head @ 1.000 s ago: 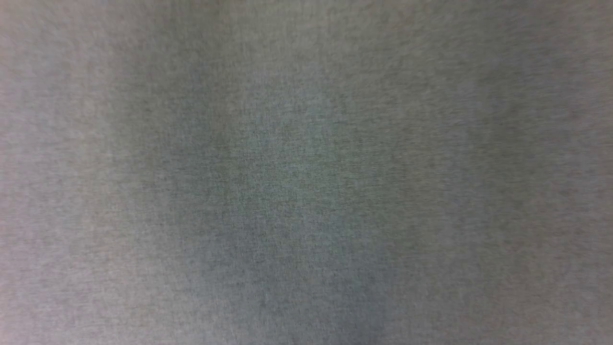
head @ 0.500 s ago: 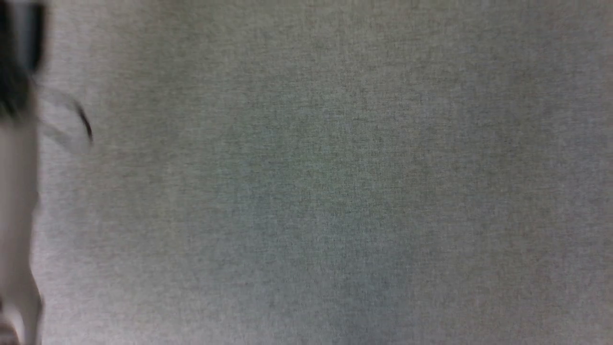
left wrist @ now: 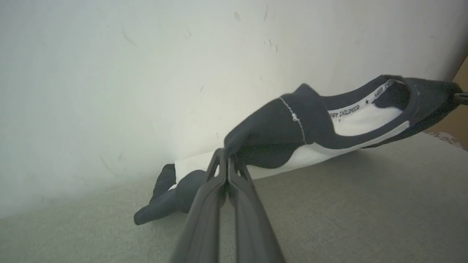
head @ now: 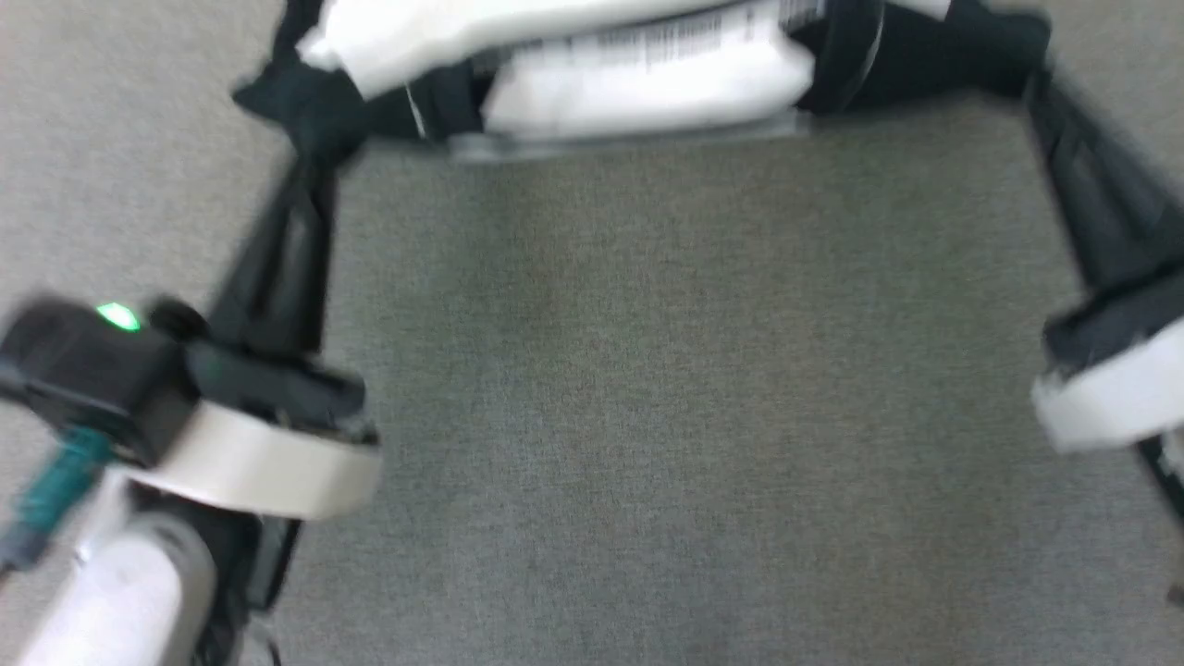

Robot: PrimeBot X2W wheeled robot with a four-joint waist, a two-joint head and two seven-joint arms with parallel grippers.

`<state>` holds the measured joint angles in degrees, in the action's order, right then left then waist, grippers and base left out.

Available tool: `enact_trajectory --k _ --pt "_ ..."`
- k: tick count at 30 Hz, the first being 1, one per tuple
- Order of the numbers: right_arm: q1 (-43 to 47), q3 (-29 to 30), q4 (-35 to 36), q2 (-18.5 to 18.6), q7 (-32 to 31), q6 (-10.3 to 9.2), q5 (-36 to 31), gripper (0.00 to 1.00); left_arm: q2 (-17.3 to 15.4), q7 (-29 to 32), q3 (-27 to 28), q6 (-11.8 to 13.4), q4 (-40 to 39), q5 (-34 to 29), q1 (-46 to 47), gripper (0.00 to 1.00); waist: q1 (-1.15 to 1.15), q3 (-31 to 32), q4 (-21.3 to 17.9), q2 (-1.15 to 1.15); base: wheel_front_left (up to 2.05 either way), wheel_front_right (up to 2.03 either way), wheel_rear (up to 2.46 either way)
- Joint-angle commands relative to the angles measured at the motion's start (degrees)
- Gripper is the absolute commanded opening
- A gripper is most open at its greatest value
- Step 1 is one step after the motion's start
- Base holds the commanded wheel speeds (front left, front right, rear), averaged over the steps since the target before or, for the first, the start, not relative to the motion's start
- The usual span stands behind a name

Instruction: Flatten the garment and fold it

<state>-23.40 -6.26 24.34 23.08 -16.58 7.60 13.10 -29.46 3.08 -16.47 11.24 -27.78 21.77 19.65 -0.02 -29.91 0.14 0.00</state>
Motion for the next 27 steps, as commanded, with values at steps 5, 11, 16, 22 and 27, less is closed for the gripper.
enact_trajectory --k 5,11,16,22,27 --pt "10.8 0.4 1.3 -1.9 0.0 -0.11 -0.5 0.00 -2.3 2.5 -3.3 0.0 1.7 0.3 -10.2 0.00 0.02 8.0 -0.6 0.00 0.00 0.00 0.00" --pt "18.7 -1.9 0.7 0.0 -2.5 -0.11 0.6 0.00 -4.0 6.6 -7.6 -1.7 2.9 1.6 -16.3 0.00 0.02 11.3 -0.6 0.00 0.00 0.00 0.00" --pt "24.9 -4.6 -0.5 2.2 -5.5 -0.11 2.4 0.00 -4.8 10.9 -10.6 -2.6 3.6 3.5 -20.0 0.00 0.02 14.0 -0.7 0.00 0.00 0.00 0.00" --pt "31.4 -7.2 -2.9 4.5 -10.0 -0.11 4.9 0.00 -6.0 15.6 -13.2 -2.9 4.5 5.7 -24.2 0.00 0.02 16.9 -1.0 0.00 0.00 0.00 0.00" --pt "34.9 -8.3 -4.2 5.2 -12.4 -0.11 6.8 0.00 -6.3 19.2 -15.5 -3.2 5.5 8.1 -27.6 0.00 0.02 18.3 -1.2 0.00 0.00 0.00 0.00"
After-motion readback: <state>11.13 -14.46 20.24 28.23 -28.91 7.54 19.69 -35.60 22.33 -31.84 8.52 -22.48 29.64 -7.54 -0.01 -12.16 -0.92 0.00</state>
